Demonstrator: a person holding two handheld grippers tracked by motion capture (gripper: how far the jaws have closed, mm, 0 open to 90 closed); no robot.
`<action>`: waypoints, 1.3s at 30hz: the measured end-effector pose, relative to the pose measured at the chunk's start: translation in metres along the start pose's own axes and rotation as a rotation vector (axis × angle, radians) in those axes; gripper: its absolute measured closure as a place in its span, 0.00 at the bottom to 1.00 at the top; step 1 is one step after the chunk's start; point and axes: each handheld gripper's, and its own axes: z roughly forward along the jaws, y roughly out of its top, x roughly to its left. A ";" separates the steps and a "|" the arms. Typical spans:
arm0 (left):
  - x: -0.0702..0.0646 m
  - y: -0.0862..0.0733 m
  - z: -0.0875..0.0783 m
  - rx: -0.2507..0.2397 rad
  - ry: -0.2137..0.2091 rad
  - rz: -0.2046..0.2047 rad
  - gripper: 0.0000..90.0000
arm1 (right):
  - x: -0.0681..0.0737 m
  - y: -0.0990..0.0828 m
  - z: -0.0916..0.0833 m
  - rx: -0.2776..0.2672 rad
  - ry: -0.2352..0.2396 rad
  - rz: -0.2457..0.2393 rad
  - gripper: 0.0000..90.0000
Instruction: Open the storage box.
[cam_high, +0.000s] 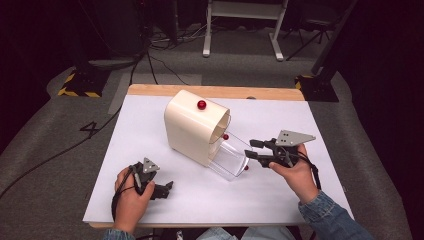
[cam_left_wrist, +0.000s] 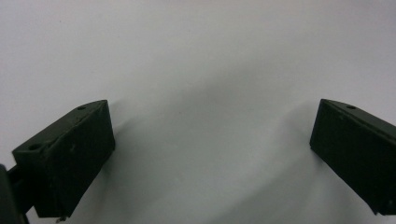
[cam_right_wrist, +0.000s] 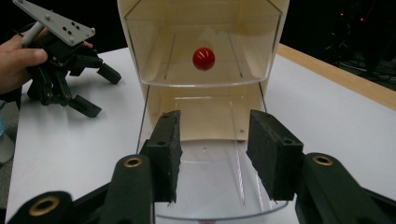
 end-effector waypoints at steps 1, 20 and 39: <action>0.000 0.000 0.000 0.000 0.000 0.000 0.00 | 0.000 0.003 0.002 0.000 0.000 -0.007 0.60; -0.001 -0.002 0.000 -0.015 0.005 0.001 0.00 | -0.006 0.023 0.050 -0.037 0.057 -0.017 0.65; -0.001 -0.002 0.000 -0.017 0.008 0.004 0.00 | -0.005 0.022 0.065 -0.043 0.047 -0.035 0.83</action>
